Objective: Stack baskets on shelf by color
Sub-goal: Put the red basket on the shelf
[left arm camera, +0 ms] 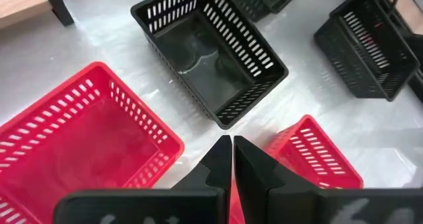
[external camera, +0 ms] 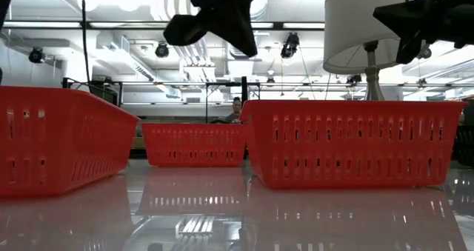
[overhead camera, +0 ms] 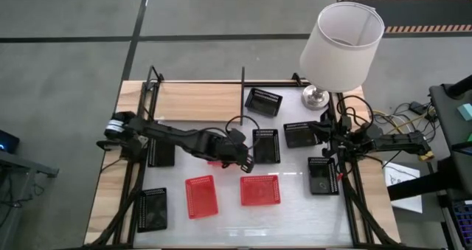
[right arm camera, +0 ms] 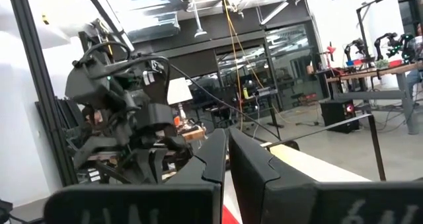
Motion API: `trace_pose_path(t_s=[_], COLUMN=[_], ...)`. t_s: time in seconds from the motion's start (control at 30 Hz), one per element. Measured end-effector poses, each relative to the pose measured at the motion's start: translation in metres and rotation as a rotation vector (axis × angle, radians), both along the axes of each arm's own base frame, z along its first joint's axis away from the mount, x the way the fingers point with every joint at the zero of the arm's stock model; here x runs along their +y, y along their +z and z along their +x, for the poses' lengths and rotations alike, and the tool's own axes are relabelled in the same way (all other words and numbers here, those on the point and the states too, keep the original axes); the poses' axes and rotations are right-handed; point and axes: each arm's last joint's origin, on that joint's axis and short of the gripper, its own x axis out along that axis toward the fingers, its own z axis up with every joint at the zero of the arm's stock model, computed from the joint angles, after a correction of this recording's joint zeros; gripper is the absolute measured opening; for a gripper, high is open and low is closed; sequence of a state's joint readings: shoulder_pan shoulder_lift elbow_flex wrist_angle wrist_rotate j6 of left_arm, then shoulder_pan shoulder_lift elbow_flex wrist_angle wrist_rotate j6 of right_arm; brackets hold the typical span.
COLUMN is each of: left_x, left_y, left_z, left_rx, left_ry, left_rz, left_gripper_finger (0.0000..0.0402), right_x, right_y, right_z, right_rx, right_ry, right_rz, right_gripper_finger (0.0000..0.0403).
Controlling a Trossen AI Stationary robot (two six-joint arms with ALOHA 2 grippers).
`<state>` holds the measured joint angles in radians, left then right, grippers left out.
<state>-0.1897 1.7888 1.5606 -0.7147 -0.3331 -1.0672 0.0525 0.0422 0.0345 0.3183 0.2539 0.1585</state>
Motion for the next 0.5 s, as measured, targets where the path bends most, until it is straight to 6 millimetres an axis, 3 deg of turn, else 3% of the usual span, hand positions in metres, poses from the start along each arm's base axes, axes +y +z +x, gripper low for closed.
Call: trace_pose_path(t_s=[0.33, 0.5], left_x=[0.019, 0.020], left_y=[-0.021, -0.039], left_z=[0.007, 0.017], left_rx=[0.057, 0.079], left_ry=[0.049, 0.052], left_rz=[0.003, 0.005], left_gripper_finger=[0.0002, 0.0039], right_x=[0.000, 0.000], right_y=[0.000, 0.000], right_z=[0.000, 0.000], right_rx=[0.001, 0.001], right_ry=[-0.001, -0.001], right_rz=[-0.002, -0.004], right_gripper_finger=[0.0013, 0.0013])
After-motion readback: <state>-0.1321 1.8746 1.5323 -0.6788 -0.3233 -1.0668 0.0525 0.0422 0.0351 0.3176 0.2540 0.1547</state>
